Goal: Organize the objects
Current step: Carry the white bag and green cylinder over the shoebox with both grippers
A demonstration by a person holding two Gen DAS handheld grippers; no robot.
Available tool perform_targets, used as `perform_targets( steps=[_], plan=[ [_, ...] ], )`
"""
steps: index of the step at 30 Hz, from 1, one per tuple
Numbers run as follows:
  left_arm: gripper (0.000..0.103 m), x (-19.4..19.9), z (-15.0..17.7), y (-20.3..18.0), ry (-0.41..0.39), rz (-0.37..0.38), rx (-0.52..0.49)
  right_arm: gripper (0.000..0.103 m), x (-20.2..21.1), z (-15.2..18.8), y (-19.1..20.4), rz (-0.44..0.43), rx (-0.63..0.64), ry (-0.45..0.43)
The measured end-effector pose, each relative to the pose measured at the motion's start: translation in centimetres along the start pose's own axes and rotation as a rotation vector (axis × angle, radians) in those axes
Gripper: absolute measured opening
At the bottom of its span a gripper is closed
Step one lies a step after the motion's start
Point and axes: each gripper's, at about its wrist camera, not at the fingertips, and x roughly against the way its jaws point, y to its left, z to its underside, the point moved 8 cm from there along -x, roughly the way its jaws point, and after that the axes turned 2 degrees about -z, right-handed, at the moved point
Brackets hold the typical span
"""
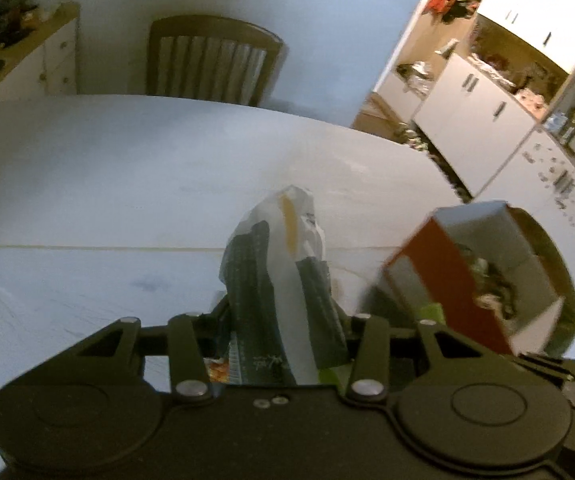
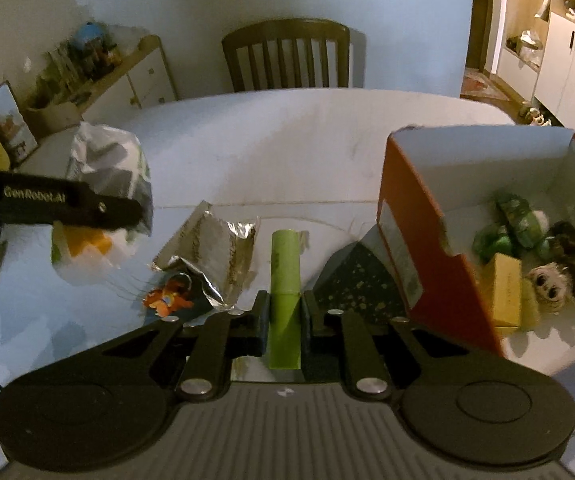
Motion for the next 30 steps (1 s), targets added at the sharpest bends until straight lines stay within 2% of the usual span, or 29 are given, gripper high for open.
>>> perform_targets(
  steps=[12,22,30],
  plan=[
    [0.044,2.6,0.5,-7.7,-0.003,0.048,-0.072,0.016,6.7,-0.7,-3.4,-0.032,-0.026,-0.057],
    [0.044,2.9,1.1,-13.9,-0.02,0.065,-0.118,0.016,9.3,-1.0,-7.9,-0.04,-0.038,-0.095],
    [0.044,1.3,1.0,-19.4,-0.025,0.075,-0.154,0.016,10.5,-1.7,-13.1,-0.027,-0.053,-0.123]
  ],
)
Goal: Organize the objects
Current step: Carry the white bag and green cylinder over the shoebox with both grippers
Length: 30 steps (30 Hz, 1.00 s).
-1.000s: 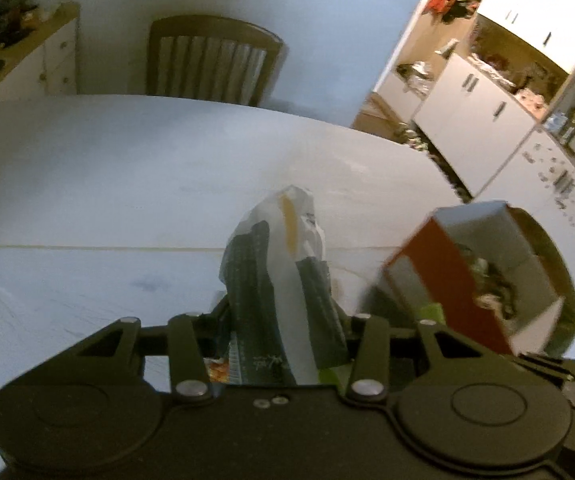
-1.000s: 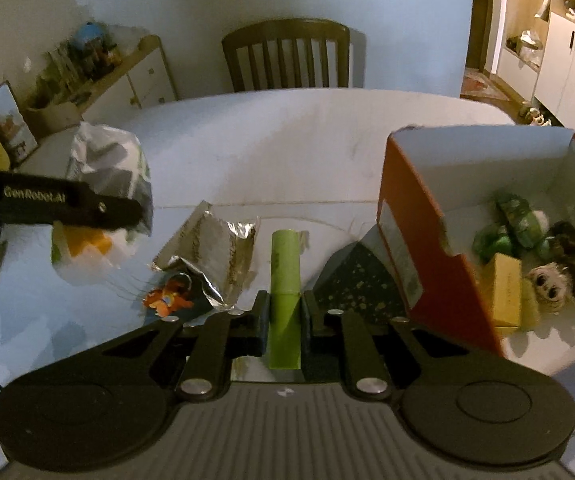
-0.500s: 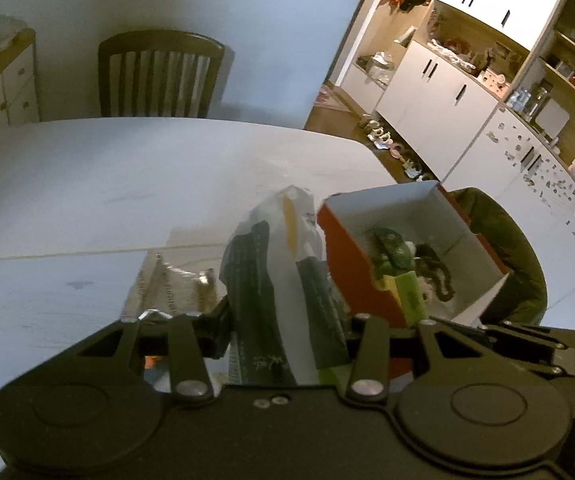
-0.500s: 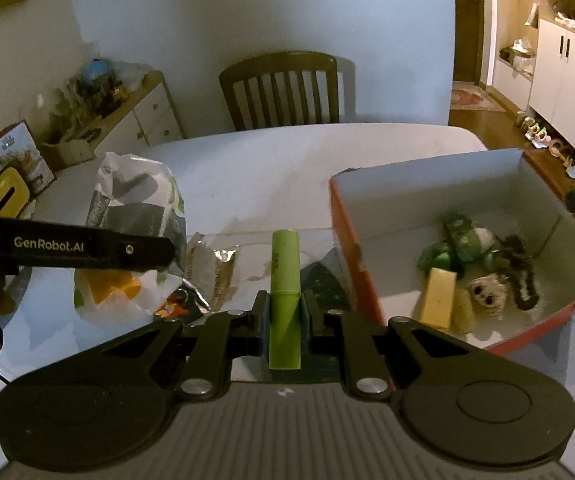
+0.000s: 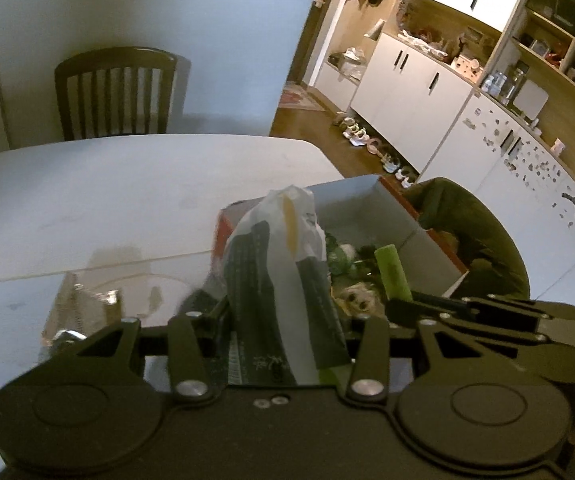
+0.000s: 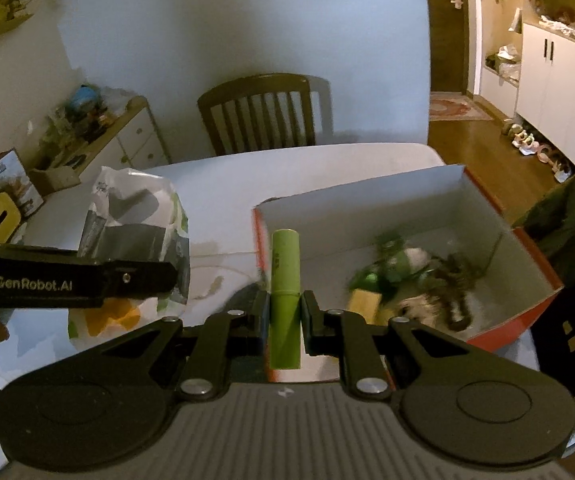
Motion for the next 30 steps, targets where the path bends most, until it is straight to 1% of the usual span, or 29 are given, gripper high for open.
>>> perform_targets(
  steps=[9,16,19,22,26,30],
  plan=[
    [0.044,-3.0,-0.9,-5.0,0.016,0.015,-0.042,0.016,0.4,-0.9,-7.1,0.045,-0.023,-0.012],
    [0.045,-6.6,-1.3,-7.6,0.062,-0.012,-0.082,0.016,-0.3,-1.5,-12.2,0.097,-0.039,-0.025],
    [0.045,-8.3,-1.5,-8.5,0.085,-0.022,-0.088,0.016,-1.1,-1.8,-14.3,0.105,-0.054,-0.016],
    [0.045,-9.9,-1.6,-9.3,0.105,-0.036,-0.106,0.016,-2.2,-1.9,-15.8,0.118,-0.05,-0.004],
    [0.045,-12.4,-1.5,-10.0,0.149,-0.038,-0.105,0.016,-4.1,-2.4,-17.2,0.103,-0.051,0.018],
    [0.045,-14.5,-0.9,-9.9,0.184,-0.065,-0.116,0.016,-5.8,-2.3,-17.9,0.097,-0.031,0.052]
  ],
)
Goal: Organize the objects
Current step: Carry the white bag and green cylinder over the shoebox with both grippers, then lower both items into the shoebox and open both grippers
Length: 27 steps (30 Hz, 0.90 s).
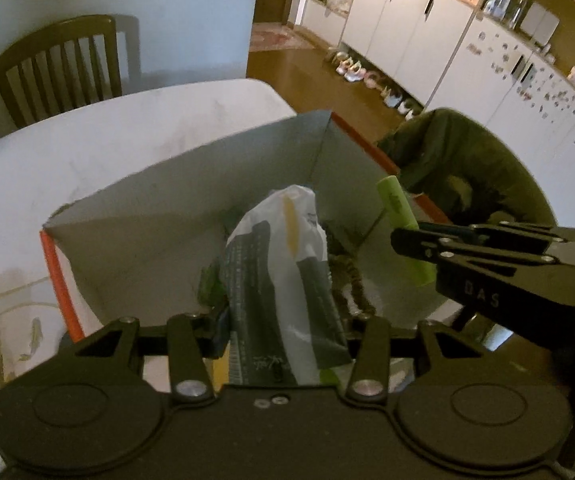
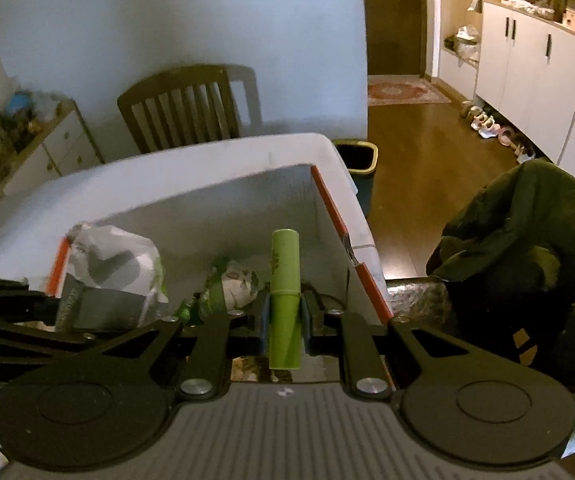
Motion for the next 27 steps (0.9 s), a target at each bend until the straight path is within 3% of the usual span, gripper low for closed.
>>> perform_targets(
  steps=[14,27],
  plan=[
    [0.045,-4.0,0.1,0.4,0.076,-0.042,-0.044,0.016,-4.0,2.9,0.7,-0.023,0.073,0.103],
    [0.046,-5.8,0.9,1.3,0.129,-0.054,-0.05,0.016,-5.3,4.0,1.0,-0.026,0.117,0.134]
  ],
)
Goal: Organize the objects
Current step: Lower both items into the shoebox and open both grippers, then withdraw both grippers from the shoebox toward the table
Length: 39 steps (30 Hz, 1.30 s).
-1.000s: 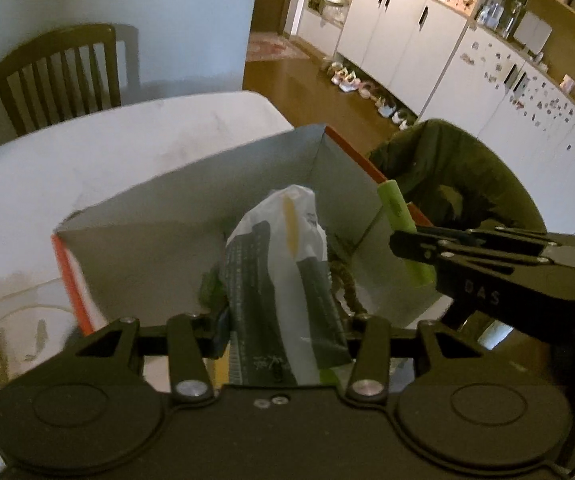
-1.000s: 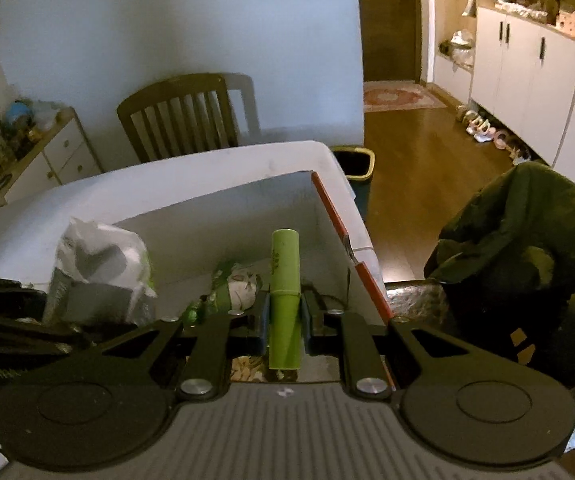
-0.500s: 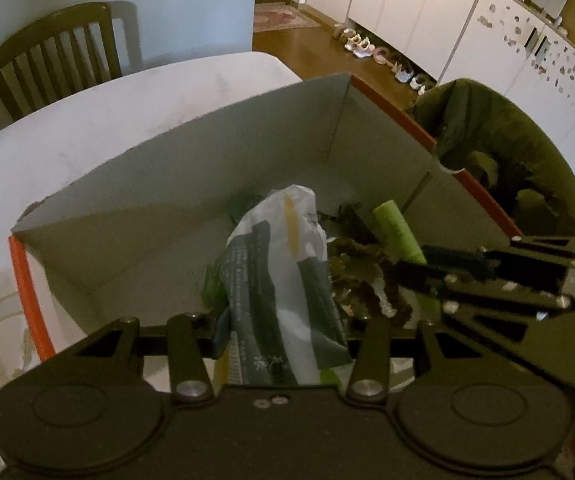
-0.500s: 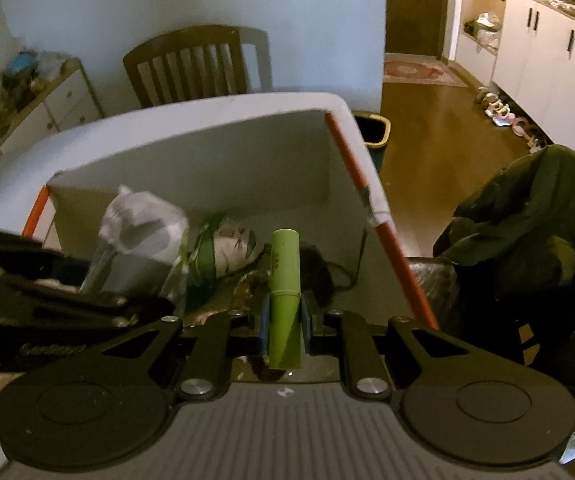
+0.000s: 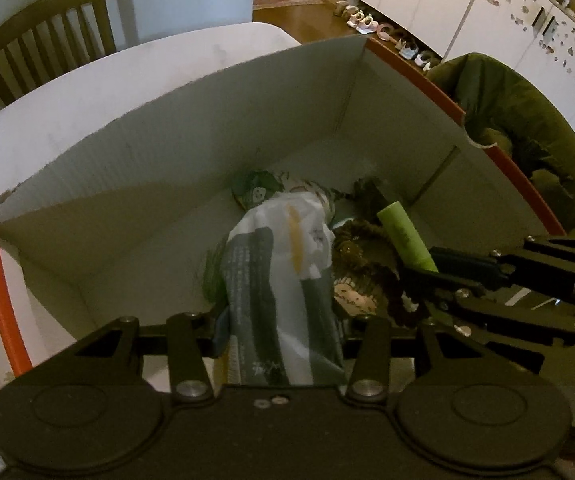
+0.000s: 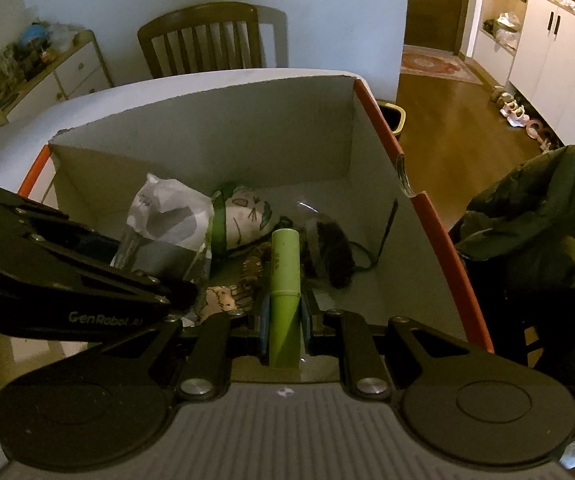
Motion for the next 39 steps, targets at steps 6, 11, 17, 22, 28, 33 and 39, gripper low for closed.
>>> perform_targets(
  steps=[6,11,17,22,28,33,39],
  plan=[
    [0.05,0.0,-0.1,0.1,0.003,0.002,-0.006,0.016,0.3,0.0,-0.3,-0.021,-0.014,-0.009],
    [0.063,0.0,0.1,-0.1,0.0,0.0,-0.02,0.016,1.0,-0.1,-0.4,-0.035,-0.014,-0.025],
    [0.074,0.6,0.1,-0.1,-0.022,-0.006,-0.016,0.016,1.9,-0.1,-0.6,-0.045,-0.034,-0.05],
    [0.08,1.7,0.1,0.1,-0.051,-0.002,-0.009,0.016,2.8,-0.3,-0.9,-0.055,-0.061,-0.066],
    [0.082,3.5,0.4,0.1,-0.088,0.009,-0.004,0.016,4.1,-0.4,-0.8,-0.061,-0.076,-0.092],
    [0.086,5.6,0.5,0.1,-0.142,0.025,0.0,0.016,5.3,-0.5,-0.3,-0.069,-0.075,-0.116],
    [0.087,8.8,1.1,0.2,-0.221,0.043,0.001,0.016,7.1,-0.5,0.9,-0.085,-0.062,-0.146]
  ],
)
